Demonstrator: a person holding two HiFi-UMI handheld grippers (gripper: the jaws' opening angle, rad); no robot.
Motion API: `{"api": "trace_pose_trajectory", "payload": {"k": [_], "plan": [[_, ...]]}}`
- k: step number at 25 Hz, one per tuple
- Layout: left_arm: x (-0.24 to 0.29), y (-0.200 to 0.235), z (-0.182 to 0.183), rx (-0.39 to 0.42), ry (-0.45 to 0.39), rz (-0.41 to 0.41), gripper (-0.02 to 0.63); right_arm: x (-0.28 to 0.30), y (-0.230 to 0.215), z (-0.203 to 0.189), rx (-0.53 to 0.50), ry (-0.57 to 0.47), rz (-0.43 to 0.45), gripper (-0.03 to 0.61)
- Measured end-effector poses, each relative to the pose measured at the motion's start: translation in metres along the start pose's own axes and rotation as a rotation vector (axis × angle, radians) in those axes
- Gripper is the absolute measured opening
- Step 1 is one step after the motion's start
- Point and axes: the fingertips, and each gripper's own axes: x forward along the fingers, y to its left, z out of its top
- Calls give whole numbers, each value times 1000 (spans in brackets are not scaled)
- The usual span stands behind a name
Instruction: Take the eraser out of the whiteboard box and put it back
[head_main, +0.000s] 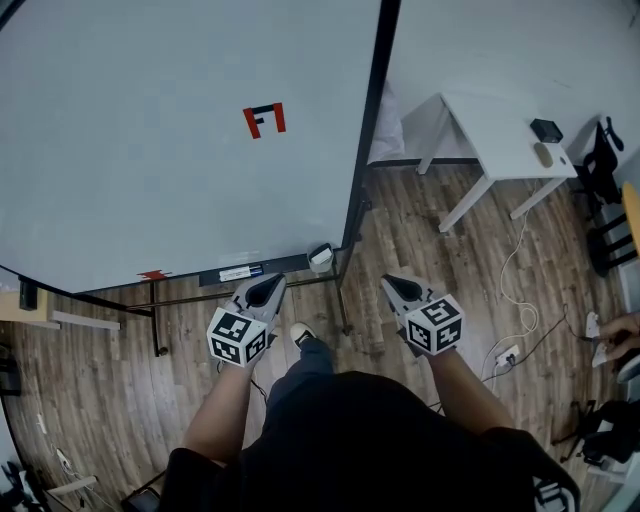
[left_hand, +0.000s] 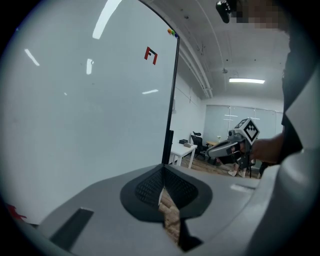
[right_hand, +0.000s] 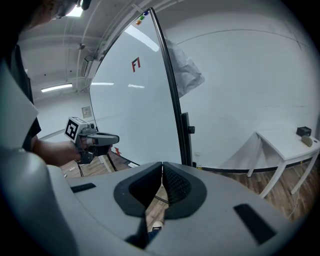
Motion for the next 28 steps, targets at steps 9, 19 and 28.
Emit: {"api": "trace_pose_trajectory", "payload": {"k": [9, 19, 28], "plan": [[19, 13, -3, -20, 24, -31, 15, 20, -9, -3, 16, 26, 5, -2], [51, 16, -8, -38, 58, -107, 17, 38, -16, -8, 26, 55, 12, 0], [74, 17, -17, -44, 84, -146, 19, 44, -22, -13, 41, 75, 14, 0]]}}
